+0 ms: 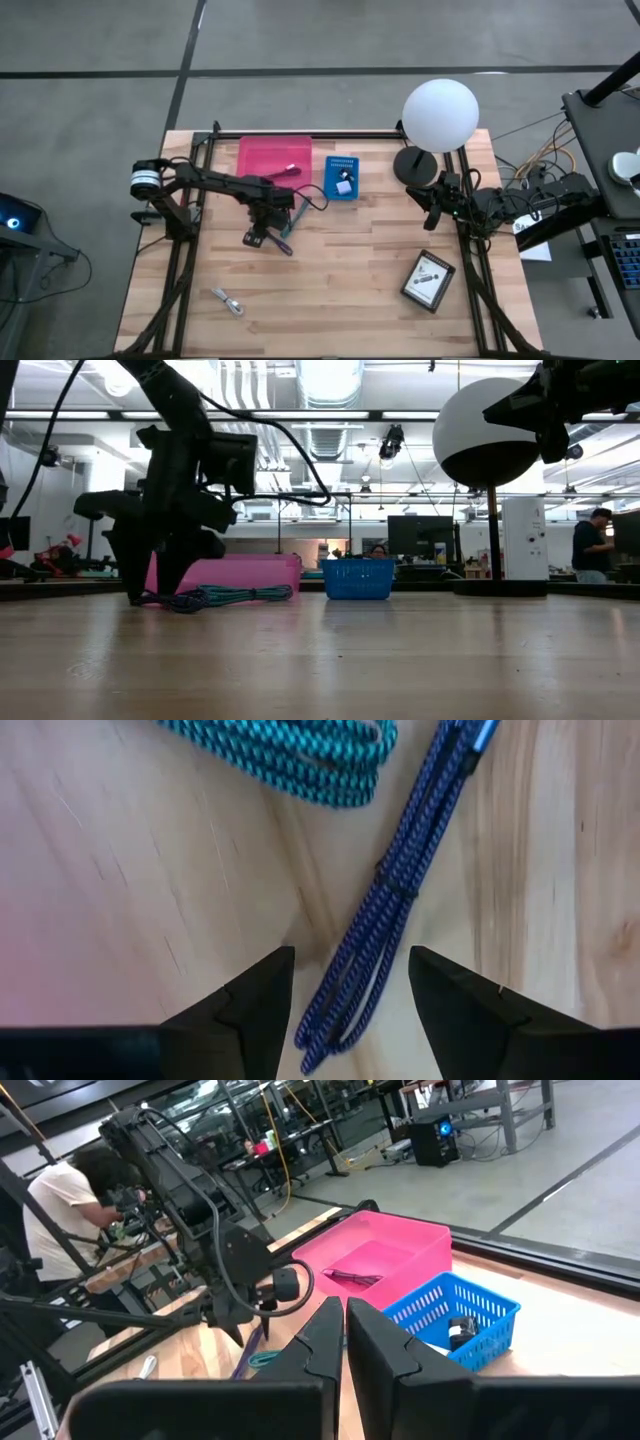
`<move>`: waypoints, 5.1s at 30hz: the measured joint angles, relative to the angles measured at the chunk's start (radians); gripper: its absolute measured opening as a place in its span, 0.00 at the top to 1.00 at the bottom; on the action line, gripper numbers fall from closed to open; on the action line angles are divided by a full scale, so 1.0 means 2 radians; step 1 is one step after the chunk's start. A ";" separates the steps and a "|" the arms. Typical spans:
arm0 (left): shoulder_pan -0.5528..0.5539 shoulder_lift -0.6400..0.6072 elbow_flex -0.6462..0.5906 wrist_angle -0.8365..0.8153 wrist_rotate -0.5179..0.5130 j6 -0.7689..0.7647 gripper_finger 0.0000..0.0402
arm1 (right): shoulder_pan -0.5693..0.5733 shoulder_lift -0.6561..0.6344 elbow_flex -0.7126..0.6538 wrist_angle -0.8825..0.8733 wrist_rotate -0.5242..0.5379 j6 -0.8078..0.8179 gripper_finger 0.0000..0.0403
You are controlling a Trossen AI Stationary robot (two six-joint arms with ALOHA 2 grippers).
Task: Pick and place items into bin
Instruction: Put the blue charger cable into the pink bin, then put the light blue charger cable into the pink bin
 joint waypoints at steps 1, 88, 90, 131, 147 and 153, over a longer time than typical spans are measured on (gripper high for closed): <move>0.000 0.000 -0.002 0.006 0.000 0.000 0.54 | 0.000 0.000 0.000 0.000 0.000 0.000 0.98; 0.234 0.013 0.133 0.036 -0.136 -0.144 0.77 | 0.000 0.101 0.000 0.035 0.022 0.006 0.98; 0.233 0.006 0.138 0.034 -0.086 -0.144 0.76 | 0.000 0.101 0.000 0.035 0.022 0.006 0.98; 0.018 -0.034 0.127 0.097 -0.096 -0.460 0.55 | 0.000 0.101 0.009 0.030 0.022 0.004 0.98; 0.005 0.089 0.128 0.034 -0.085 -0.563 0.54 | 0.000 0.101 0.008 0.021 0.020 0.000 0.98; 0.001 0.108 0.131 0.033 -0.073 -0.562 0.54 | 0.000 0.101 0.007 0.014 0.020 0.000 0.98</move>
